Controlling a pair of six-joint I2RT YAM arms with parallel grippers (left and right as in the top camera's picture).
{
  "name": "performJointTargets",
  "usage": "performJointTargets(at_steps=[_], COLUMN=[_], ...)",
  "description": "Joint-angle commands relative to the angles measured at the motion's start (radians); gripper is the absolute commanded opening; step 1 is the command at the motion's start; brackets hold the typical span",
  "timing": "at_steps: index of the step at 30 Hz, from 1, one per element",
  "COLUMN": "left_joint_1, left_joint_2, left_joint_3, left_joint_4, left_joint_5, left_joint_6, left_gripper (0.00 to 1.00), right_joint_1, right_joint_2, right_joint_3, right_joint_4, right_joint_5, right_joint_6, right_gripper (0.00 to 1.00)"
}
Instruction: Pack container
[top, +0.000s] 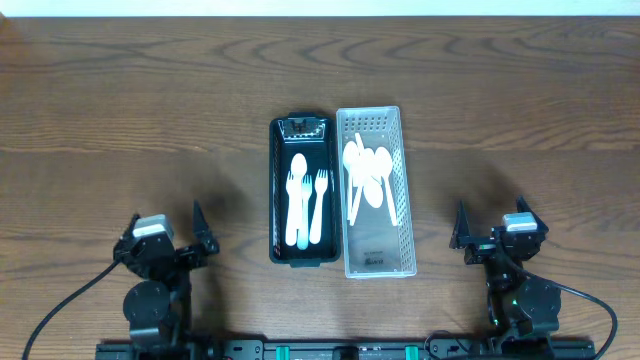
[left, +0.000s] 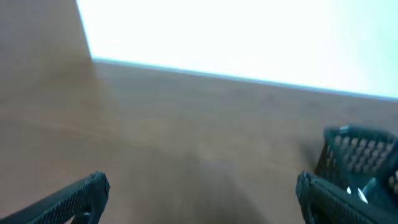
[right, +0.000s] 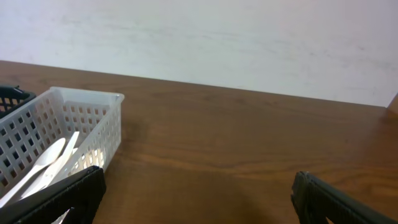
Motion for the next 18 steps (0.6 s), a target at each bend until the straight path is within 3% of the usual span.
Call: performJointTargets(at_steps=[1,5,10,18], left_joint_1=[0.0,0.0,-0.002,-0.001], left_joint_2=[-0.013,-0.013,-0.013,-0.009], left_joint_3=[-0.071,-0.15,-0.149,-0.149], left_joint_4=[0.11,0.185,0.097,0.1], left_joint_5=[0.016,0.025,0.039,0.065], left_joint_6=[0.027,0.026,0.026,-0.031], left_gripper=[0.98,0.98,0.98,0.98], right_joint_1=[-0.008,-0.008,-0.008,-0.008], right_joint_2=[-0.007,-0.007,-0.007,-0.007], right_joint_3=[-0.002,-0.002,-0.002,-0.002], right_joint_4=[-0.005,-0.005,-0.005,-0.005], right_joint_5=[-0.004,-0.004,-0.004,-0.004], right_joint_6=[-0.011,-0.011,-0.011,-0.011], right_gripper=[0.99,0.99,0.99,0.99])
